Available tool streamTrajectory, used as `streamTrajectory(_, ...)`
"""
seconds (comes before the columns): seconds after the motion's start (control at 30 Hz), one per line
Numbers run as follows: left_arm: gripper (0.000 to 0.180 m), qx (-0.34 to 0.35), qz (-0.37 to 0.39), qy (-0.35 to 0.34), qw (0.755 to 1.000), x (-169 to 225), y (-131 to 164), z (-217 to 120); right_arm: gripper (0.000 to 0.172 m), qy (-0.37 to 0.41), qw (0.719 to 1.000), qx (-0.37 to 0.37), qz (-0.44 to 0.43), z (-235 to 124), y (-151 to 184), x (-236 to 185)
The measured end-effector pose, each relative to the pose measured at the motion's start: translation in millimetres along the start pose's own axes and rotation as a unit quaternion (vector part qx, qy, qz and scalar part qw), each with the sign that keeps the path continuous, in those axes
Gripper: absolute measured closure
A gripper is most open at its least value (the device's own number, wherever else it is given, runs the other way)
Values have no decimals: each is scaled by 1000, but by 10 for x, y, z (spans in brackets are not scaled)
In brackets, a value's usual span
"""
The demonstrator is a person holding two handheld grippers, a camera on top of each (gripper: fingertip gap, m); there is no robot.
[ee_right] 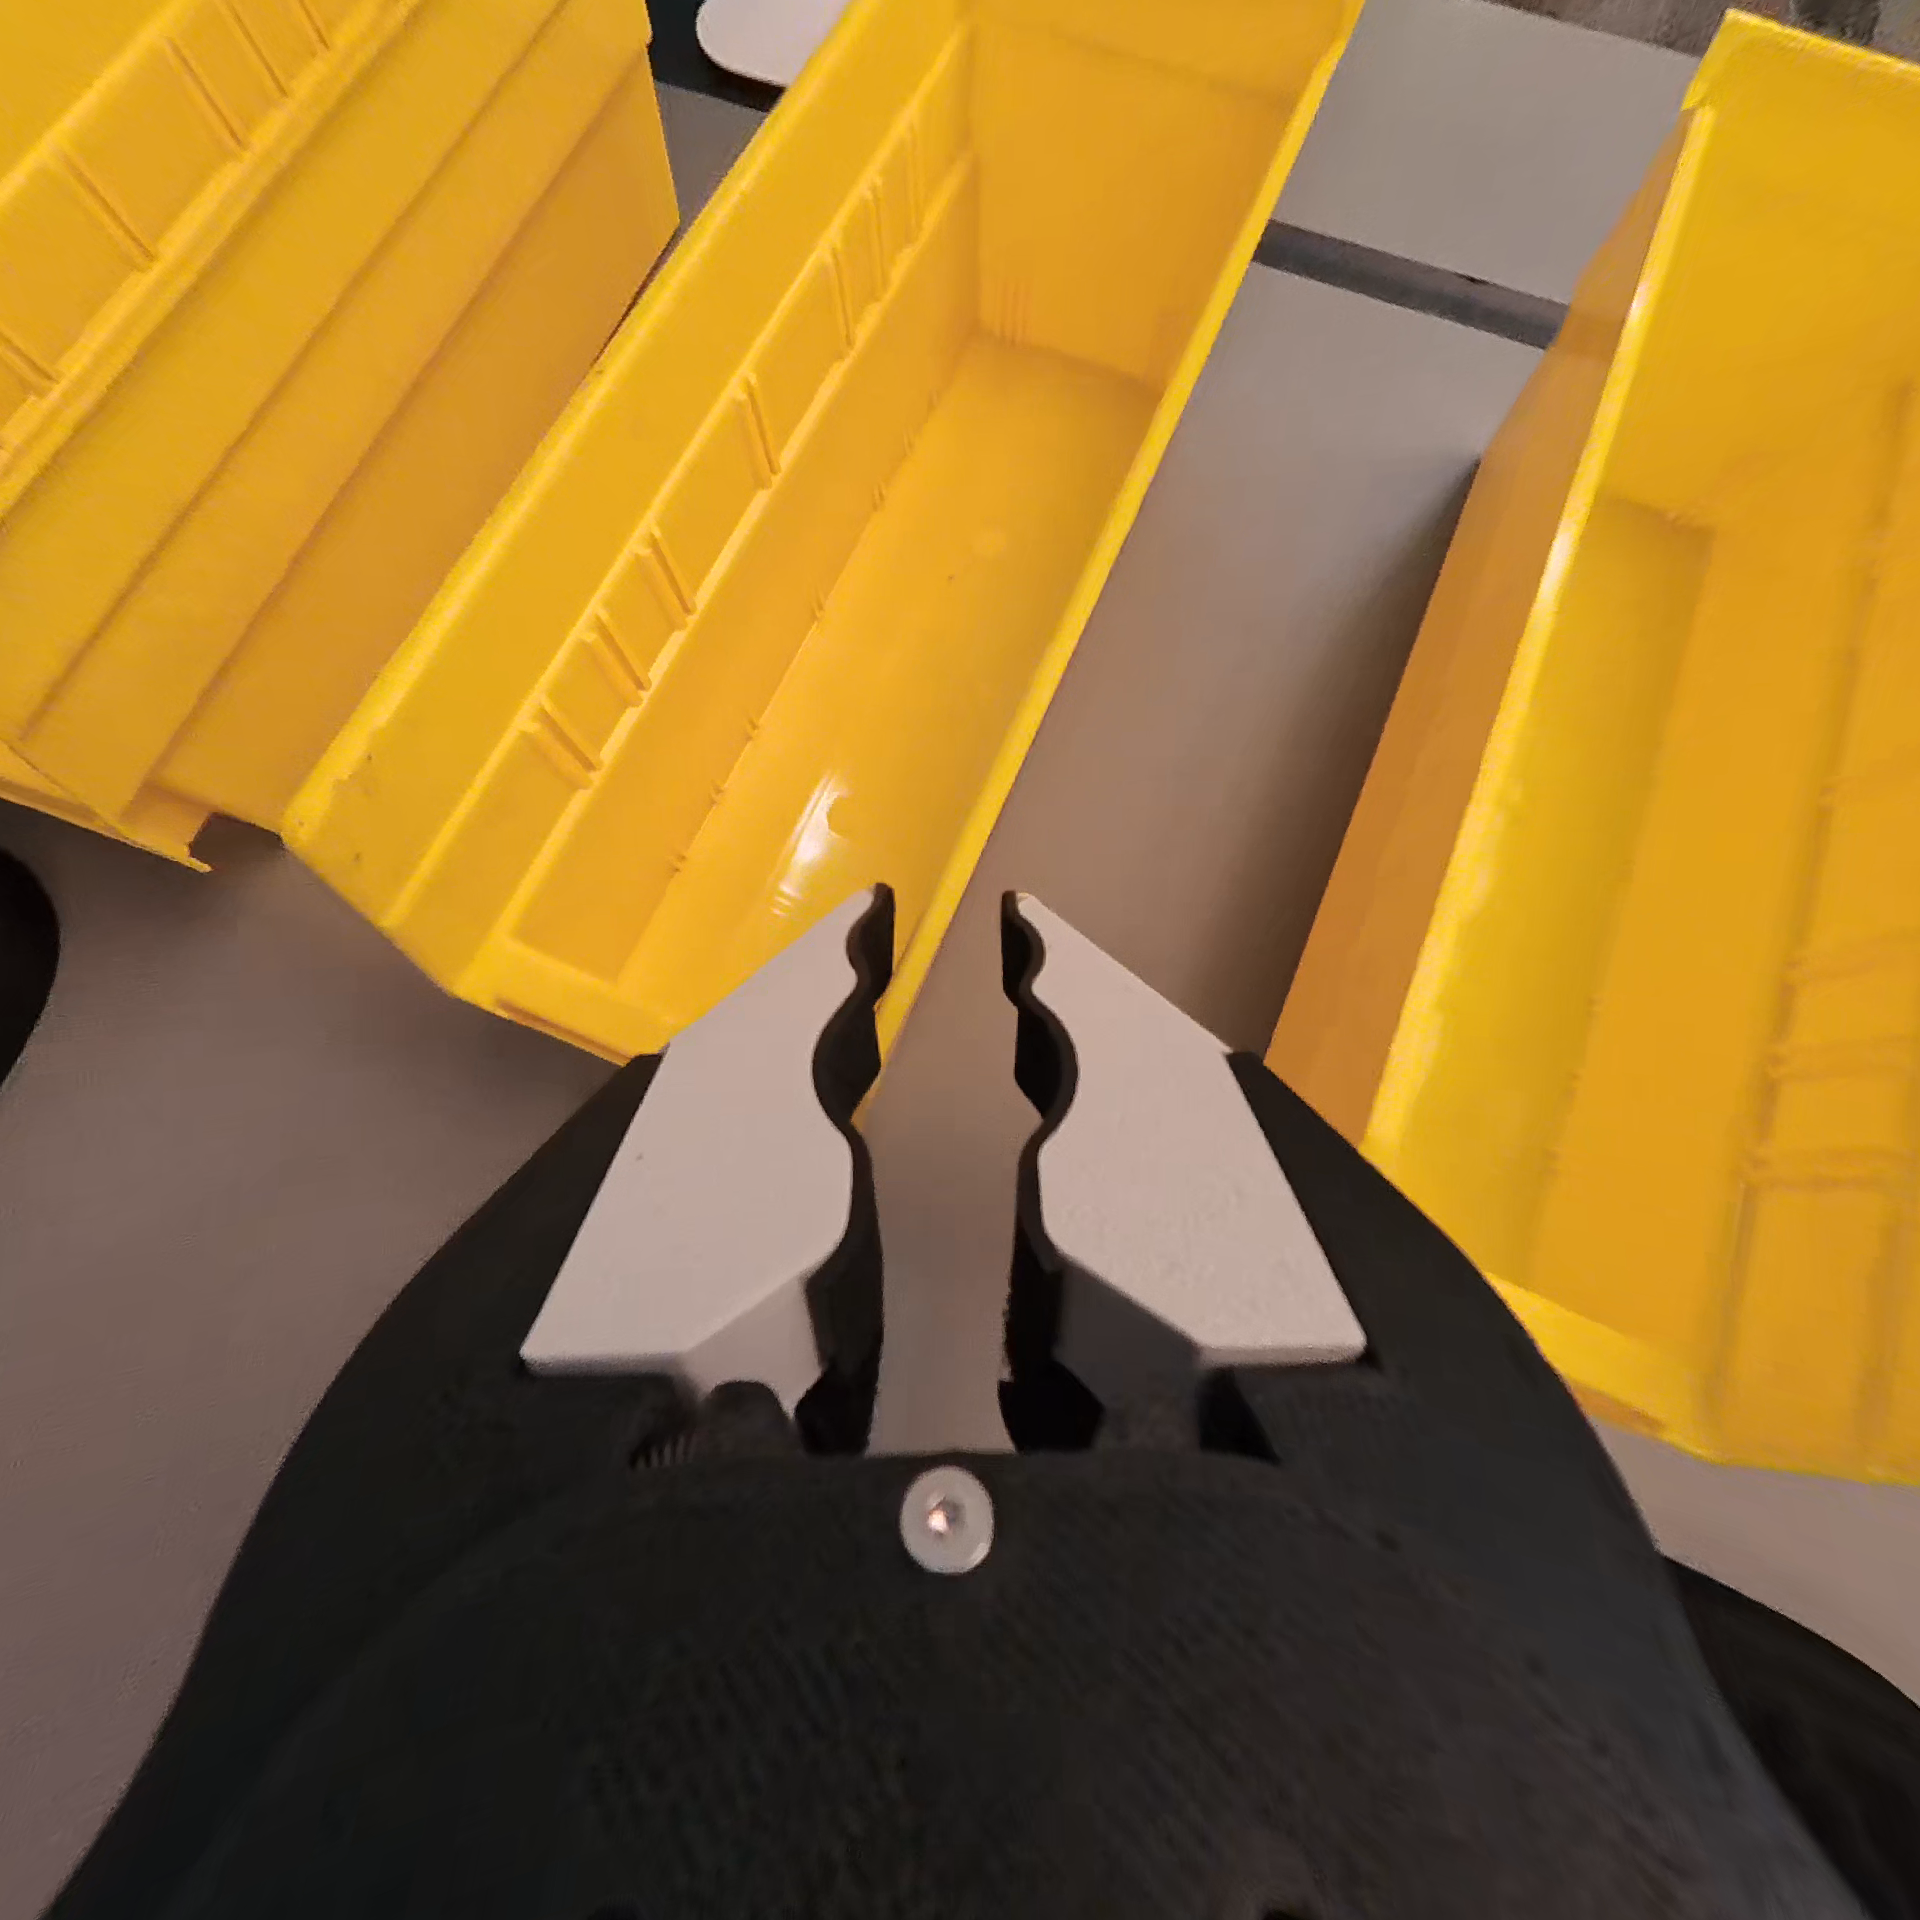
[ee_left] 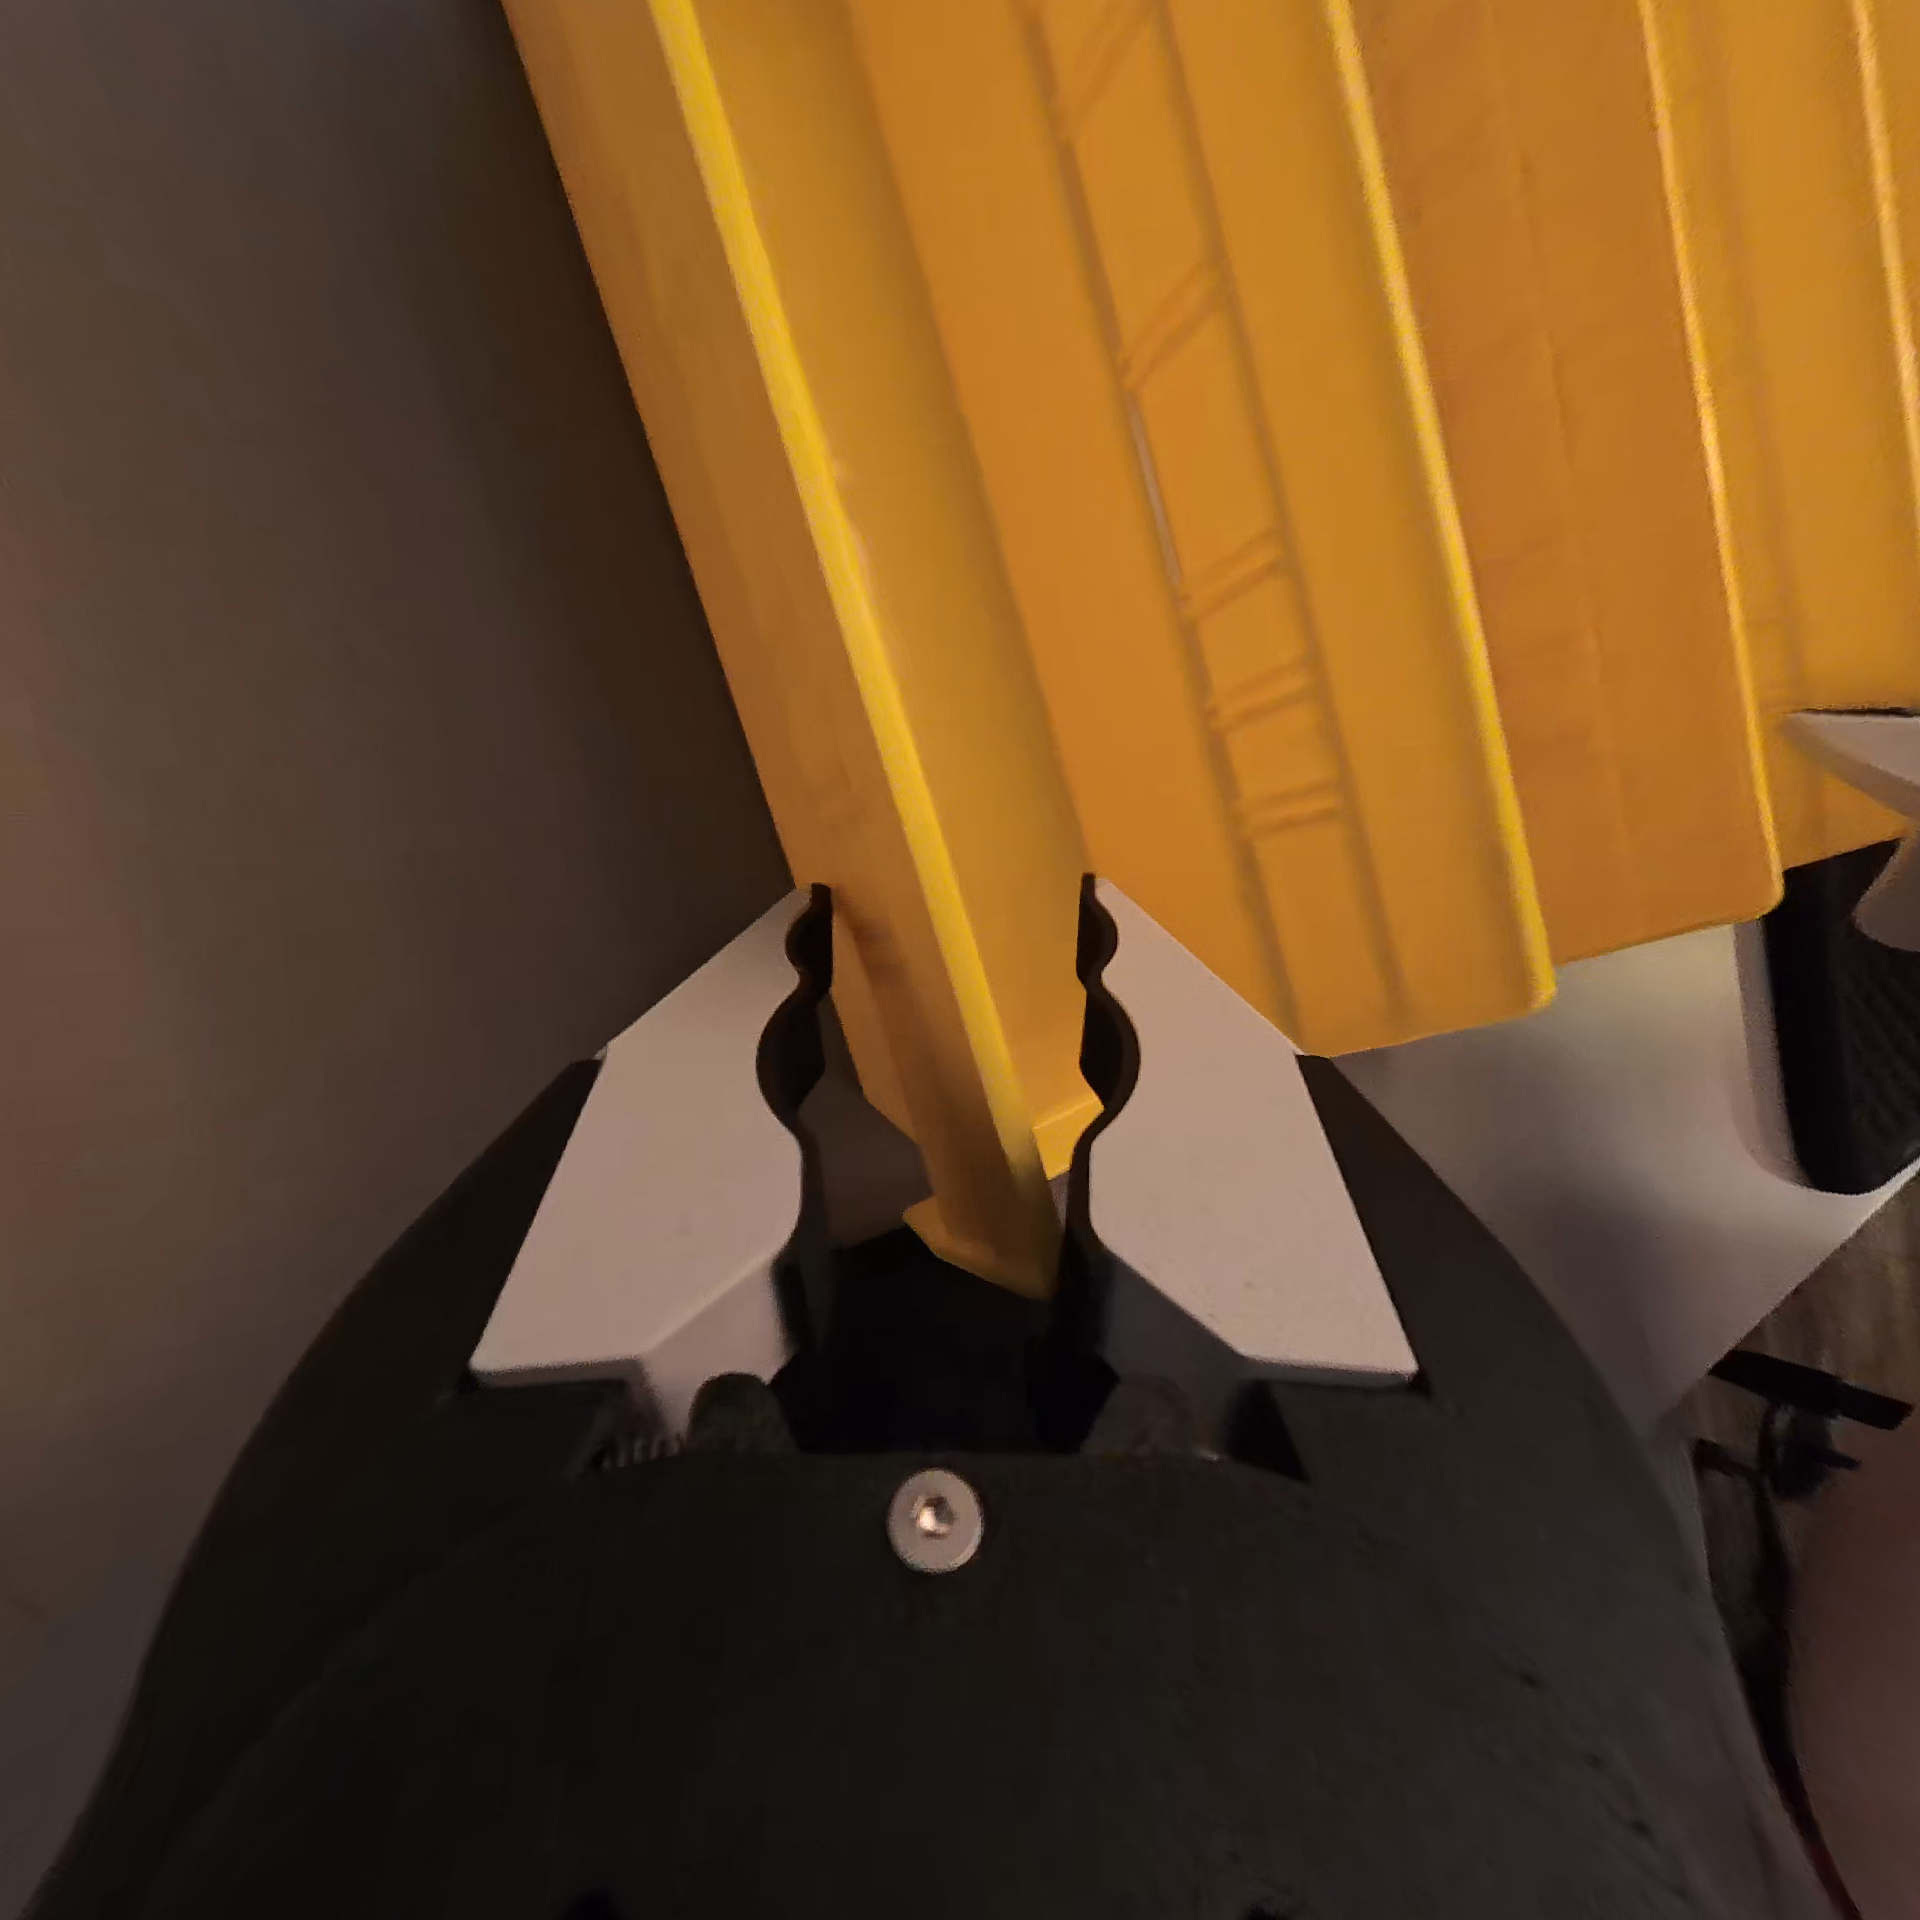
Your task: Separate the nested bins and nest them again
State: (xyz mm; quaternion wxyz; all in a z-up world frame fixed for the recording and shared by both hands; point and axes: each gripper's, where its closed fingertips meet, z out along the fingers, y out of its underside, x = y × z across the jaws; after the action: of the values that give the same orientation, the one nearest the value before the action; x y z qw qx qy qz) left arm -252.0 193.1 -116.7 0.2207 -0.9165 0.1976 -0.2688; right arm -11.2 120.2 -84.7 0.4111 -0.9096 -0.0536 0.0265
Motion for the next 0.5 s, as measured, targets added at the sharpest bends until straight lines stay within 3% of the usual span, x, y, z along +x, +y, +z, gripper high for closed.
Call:
streamTrajectory(0.03, 135, -7, 5, -5, 1000, -11, 10, 15, 152, -1, 1000, -2, 4, 8, 3, 1)
streamTrajectory(0.17, 133, -16, 28, -22, 999, -21, 4, 48, 144, 6, 1000, -9, 17, 22, 16, 18)
streamTrajectory(0.23, 127, -14, 32, -22, 999, -17, 17, 33, 106, 28, 999, 6, 36, -34, -39, 67)
streamTrajectory(0.37, 119, 51, 17, -31, 998, -92, 46, -236, 73, 29, 994, 78, 73, -209, -409, 33)
streamTrajectory(0.5, 113, 166, 10, 13, 986, 61, 201, -821, 40, 11, 996, 31, 87, -25, -755, -48)
